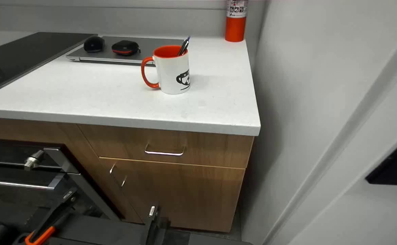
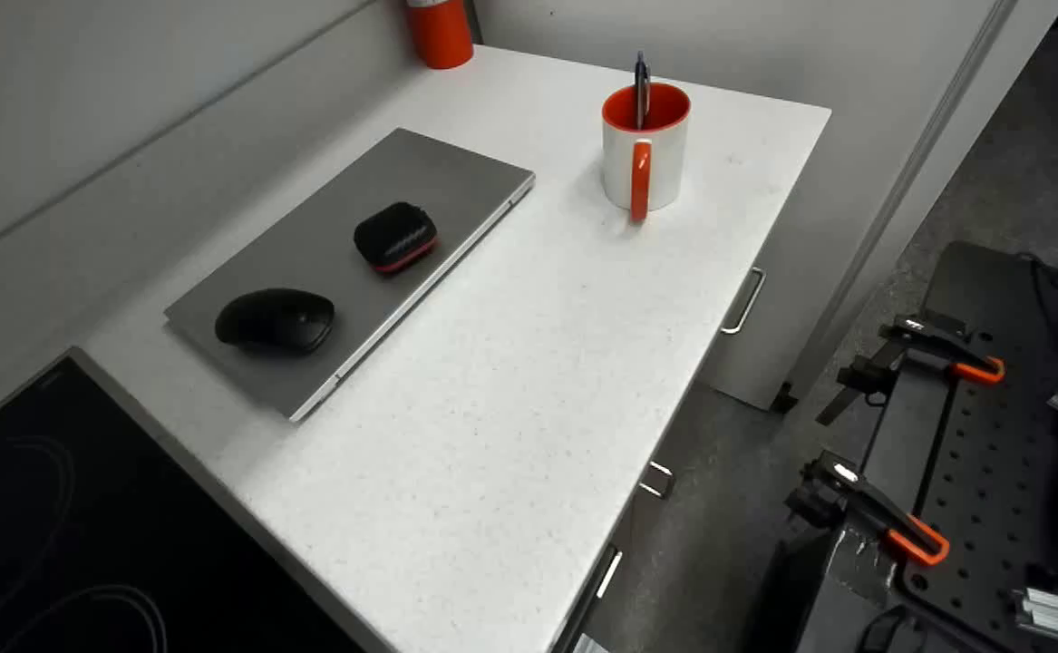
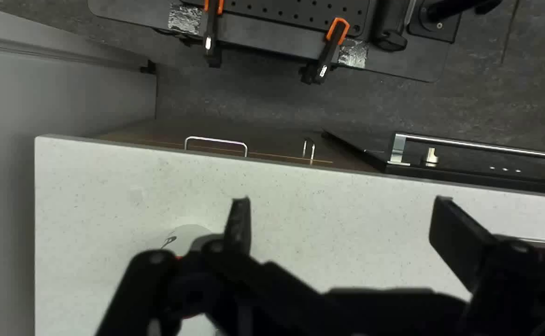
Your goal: Remove the black pen from the white mug
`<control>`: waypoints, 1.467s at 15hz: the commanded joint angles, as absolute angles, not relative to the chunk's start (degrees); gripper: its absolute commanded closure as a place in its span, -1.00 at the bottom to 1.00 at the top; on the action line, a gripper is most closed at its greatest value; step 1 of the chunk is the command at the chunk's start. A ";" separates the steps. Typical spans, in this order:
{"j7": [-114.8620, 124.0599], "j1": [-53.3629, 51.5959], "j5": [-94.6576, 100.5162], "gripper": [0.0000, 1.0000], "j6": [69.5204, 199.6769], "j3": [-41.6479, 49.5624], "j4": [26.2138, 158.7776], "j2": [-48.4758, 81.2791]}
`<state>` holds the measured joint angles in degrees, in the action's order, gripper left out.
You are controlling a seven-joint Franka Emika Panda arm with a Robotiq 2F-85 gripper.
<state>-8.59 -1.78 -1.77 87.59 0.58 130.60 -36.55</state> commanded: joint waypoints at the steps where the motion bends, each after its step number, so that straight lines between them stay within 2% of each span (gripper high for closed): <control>1: -8.43 -2.09 -1.65 -1.00 87.44 0.79 130.45 -36.42; 9: -9.73 -2.46 -2.41 -1.00 87.77 1.50 129.93 -34.86; 18: -11.24 1.56 -1.54 -1.00 102.94 7.29 129.24 -20.36; 22: -11.52 2.79 -1.56 -1.00 103.52 7.13 130.60 -19.96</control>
<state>-11.41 2.44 -1.45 103.65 7.46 130.70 -19.99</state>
